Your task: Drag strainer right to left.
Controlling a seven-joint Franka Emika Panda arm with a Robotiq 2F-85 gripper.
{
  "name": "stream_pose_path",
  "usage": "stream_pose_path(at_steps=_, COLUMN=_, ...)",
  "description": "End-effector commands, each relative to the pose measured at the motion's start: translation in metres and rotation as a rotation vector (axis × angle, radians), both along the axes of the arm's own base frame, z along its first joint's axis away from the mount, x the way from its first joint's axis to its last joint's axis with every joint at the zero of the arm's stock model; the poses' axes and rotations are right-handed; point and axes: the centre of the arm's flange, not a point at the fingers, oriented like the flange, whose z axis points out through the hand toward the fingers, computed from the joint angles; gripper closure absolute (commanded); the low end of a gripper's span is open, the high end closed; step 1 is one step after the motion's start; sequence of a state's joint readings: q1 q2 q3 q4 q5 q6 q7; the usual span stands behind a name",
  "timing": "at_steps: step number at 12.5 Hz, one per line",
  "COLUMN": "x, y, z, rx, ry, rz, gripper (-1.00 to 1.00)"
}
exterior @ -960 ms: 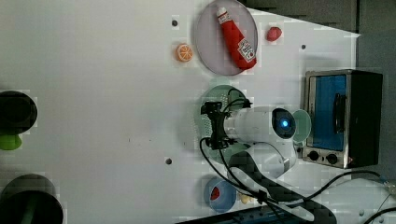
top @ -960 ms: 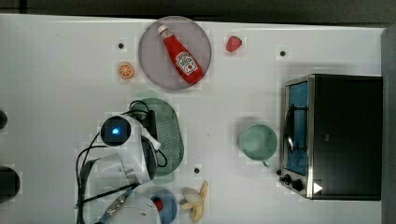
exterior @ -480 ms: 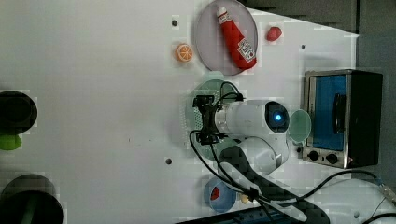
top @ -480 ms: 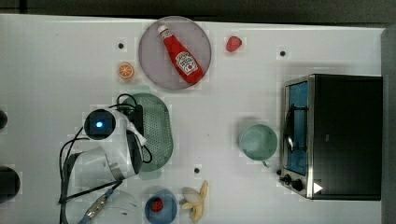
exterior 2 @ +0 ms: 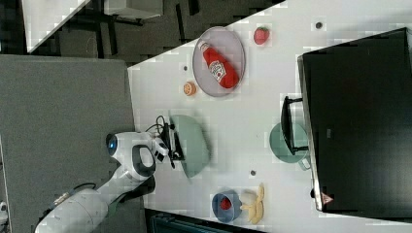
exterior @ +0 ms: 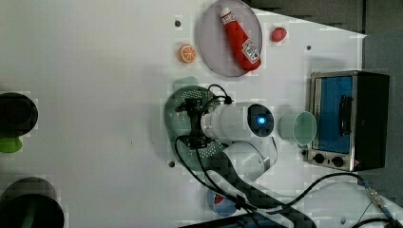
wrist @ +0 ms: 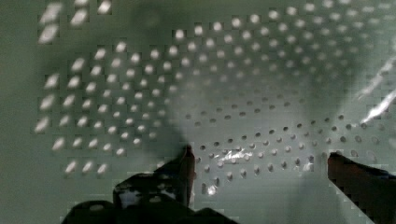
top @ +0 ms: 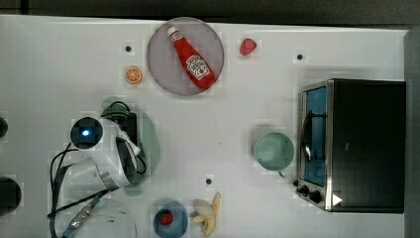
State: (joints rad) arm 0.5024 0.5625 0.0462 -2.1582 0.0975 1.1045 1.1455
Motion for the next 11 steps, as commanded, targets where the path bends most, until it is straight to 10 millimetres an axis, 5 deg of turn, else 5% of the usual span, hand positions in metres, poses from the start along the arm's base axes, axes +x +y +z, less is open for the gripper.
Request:
stream_pose_path(at_steps=1, x=-0.002, y=0.05, z=0.014, rx=0.033, ry=-0.016, rz=-0.042, gripper=-1.0)
stream_pose_path(at_steps=11, x=0.0, y=0.115, z=0.013, rx=0.053, ry=-0.024, rz=-0.051, gripper=-1.0)
